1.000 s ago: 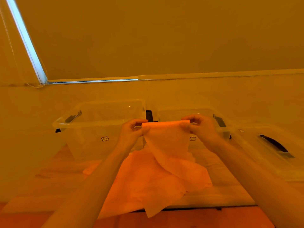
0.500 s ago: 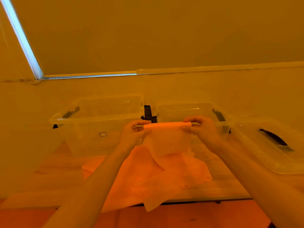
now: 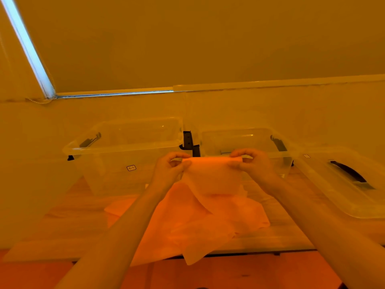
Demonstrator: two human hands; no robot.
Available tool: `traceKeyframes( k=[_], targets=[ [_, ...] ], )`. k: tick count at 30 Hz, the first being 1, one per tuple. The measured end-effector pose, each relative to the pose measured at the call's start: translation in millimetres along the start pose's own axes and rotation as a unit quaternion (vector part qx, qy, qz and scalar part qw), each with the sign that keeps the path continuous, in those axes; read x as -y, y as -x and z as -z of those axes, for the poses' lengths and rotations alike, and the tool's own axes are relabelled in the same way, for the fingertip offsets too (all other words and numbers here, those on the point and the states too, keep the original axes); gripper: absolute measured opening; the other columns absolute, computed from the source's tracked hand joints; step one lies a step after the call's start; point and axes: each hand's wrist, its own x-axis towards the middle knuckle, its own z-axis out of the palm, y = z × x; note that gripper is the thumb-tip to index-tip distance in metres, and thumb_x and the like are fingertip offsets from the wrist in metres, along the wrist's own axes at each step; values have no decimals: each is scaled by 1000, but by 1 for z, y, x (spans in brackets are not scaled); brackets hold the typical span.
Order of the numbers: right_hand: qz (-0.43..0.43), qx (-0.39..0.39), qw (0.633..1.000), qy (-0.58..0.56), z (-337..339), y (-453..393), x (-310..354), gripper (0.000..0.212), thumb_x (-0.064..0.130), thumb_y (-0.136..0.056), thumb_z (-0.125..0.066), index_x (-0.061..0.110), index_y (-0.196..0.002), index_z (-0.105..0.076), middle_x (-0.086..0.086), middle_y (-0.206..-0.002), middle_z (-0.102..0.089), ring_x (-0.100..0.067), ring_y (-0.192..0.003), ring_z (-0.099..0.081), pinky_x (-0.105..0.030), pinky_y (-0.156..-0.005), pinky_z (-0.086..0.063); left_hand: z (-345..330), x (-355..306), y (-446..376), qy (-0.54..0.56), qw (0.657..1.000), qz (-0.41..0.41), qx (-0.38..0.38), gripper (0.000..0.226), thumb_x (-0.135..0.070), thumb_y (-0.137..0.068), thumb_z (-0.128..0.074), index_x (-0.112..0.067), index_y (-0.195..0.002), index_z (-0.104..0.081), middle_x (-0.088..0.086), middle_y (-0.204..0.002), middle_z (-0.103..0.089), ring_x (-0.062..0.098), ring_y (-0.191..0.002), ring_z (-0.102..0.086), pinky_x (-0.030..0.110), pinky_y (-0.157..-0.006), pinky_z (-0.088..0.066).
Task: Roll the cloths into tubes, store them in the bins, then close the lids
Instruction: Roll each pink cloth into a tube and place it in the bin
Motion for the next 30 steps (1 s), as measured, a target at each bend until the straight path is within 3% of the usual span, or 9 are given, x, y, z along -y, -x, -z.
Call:
traceKeyframes(
  k=[2, 6, 9, 13, 15, 20, 26, 30],
  targets=[
    [-4, 11, 1000, 4, 1, 1, -1, 20, 3, -78, -73, 20, -86, -67, 7, -104, -61, -8, -92, -60, -17, -62, -52, 1, 1, 0, -3, 1000, 2, 5, 19, -13, -85, -70, -28, -96, -66, -6, -92, -67, 10, -77, -61, 12, -46, -46],
    [-6, -4, 1000, 0, -1, 3, -6, 11, 11, -83, -72, 20, -86, -68, 2, -94, -65, -10, -81, -62, -13, -55, -49, 0, 4, 1, -8, 1000, -5, 16, 14, -15, -87, -68, -25, -95, -65, -6, -92, -66, 14, -81, -62, 27, -67, -54],
    [-15, 5, 1000, -5, 0, 4, -8, 5, 14, -87, -67, 18, -89, -67, 1, -94, -65, -12, -83, -63, -16, -59, -50, -1, 9, 0, -13, 1000, -5, 24, 9, -19, -89, -65, -27, -92, -65, -4, -94, -66, 16, -87, -63, 30, -74, -54],
    [-12, -8, 1000, 13, 0, 3, -10, 11, 16, -87, -67, 18, -98, -65, 12, -108, -56, -12, -97, -58, -20, -68, -51, -4, 13, 1, -1, 1000, -10, 18, 15, -14, -88, -66, -23, -99, -62, -3, -99, -64, 16, -88, -63, 28, -71, -55],
    [-12, -15, 1000, 20, -1, 3, -9, 9, 16, -86, -68, 18, -95, -67, 11, -110, -55, -12, -99, -56, -22, -72, -50, -6, 14, 0, -10, 1000, -20, 6, 10, -15, -87, -66, -21, -94, -62, -4, -100, -63, 15, -87, -63, 25, -66, -55],
    [-13, 9, 1000, 25, 0, 5, -7, 20, 6, -81, -71, 15, -97, -66, 9, -103, -58, -4, -90, -56, -16, -59, -51, -6, 18, 0, -18, 1000, -12, 1, 16, -16, -83, -71, -26, -93, -65, -9, -98, -65, 10, -88, -64, 25, -71, -56],
    [-26, -12, 1000, -11, 0, 1, -14, 12, 13, -85, -69, 12, -96, -67, -5, -100, -66, -19, -86, -66, -19, -59, -54, -8, 19, -1, -33, 999, -13, 7, 16, -16, -87, -67, -28, -96, -62, -10, -95, -63, 8, -84, -62, 16, -60, -51],
    [-12, -19, 1000, -11, 2, 2, -12, 14, 12, -85, -69, 13, -99, -65, 4, -105, -61, -12, -88, -62, -15, -58, -52, -11, 23, -1, -23, 1000, -14, 3, 15, -18, -87, -67, -25, -100, -64, -9, -94, -65, 7, -86, -63, 14, -62, -52]
  ],
)
